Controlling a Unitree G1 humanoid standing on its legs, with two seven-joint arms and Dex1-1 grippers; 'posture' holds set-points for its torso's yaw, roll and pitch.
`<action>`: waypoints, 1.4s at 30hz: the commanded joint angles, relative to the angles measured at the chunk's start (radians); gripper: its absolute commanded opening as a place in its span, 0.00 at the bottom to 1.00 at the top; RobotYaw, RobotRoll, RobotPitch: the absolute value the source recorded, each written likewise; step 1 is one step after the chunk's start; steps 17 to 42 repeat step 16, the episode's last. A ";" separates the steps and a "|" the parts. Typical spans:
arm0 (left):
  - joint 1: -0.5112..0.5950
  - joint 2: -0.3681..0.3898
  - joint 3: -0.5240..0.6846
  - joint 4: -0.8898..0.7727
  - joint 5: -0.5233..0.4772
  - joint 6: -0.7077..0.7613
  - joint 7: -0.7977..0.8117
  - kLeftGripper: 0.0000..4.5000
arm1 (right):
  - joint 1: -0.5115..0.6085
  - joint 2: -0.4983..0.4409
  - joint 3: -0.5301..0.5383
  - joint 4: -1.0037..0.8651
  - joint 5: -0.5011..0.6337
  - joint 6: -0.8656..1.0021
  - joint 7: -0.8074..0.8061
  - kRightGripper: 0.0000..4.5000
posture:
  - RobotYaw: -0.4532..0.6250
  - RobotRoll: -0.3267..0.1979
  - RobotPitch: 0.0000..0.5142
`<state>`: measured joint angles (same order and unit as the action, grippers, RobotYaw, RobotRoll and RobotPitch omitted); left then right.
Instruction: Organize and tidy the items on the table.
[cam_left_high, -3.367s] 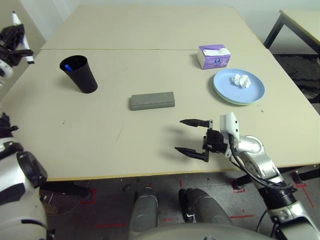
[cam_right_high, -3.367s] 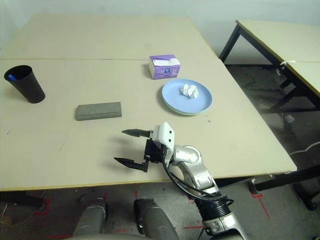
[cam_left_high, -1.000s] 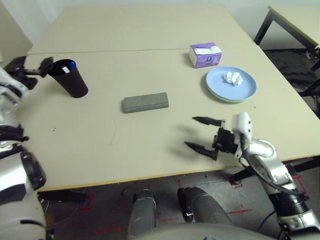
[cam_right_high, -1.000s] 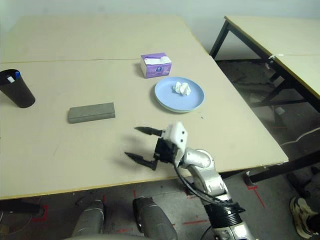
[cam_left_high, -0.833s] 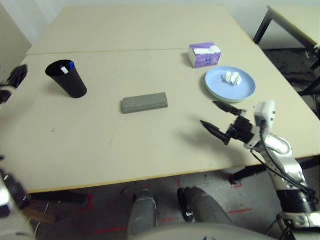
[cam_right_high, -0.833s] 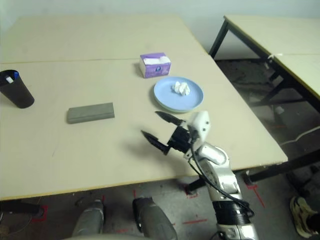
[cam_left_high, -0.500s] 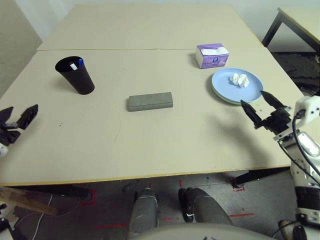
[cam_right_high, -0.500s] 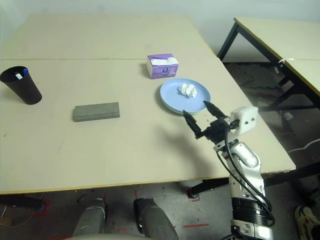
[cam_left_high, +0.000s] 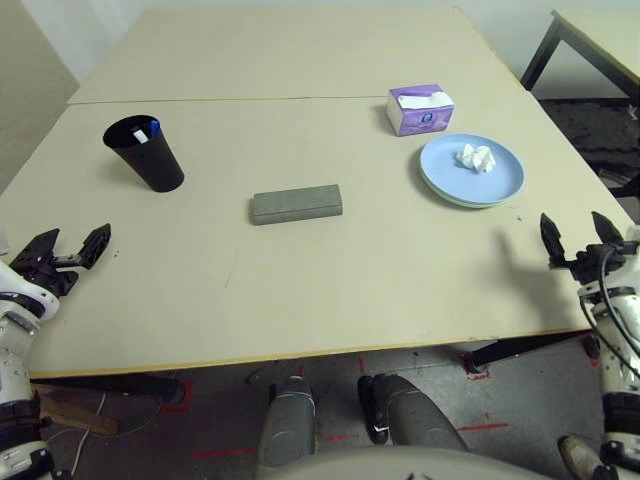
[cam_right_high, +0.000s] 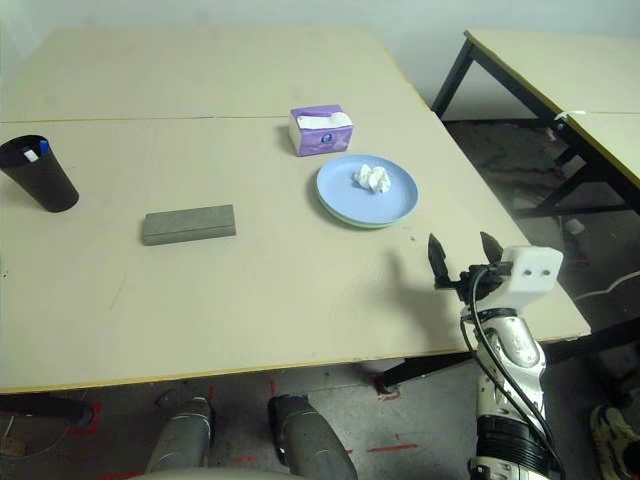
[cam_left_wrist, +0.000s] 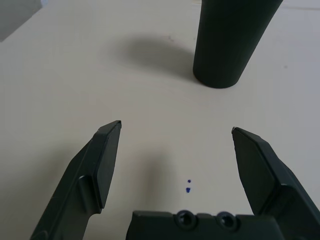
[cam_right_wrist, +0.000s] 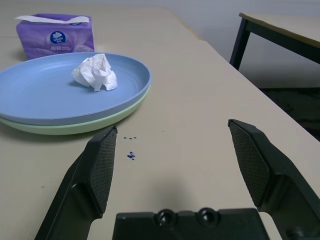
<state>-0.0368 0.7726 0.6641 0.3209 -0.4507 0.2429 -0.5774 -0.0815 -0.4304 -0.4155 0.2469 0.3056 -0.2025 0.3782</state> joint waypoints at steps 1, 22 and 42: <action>-0.010 0.039 -0.023 0.039 0.038 -0.028 -0.021 1.00 | -0.003 0.004 0.025 0.009 -0.034 -0.026 -0.004 1.00 | 0.43 0.62 0.36; -0.068 0.048 -0.051 0.027 0.052 -0.046 -0.026 1.00 | 0.014 0.011 0.024 -0.061 -0.028 -0.013 -0.019 1.00 | 0.43 0.62 0.35; -0.068 0.048 -0.051 0.027 0.052 -0.046 -0.026 1.00 | 0.014 0.011 0.024 -0.061 -0.028 -0.013 -0.019 1.00 | 0.43 0.62 0.35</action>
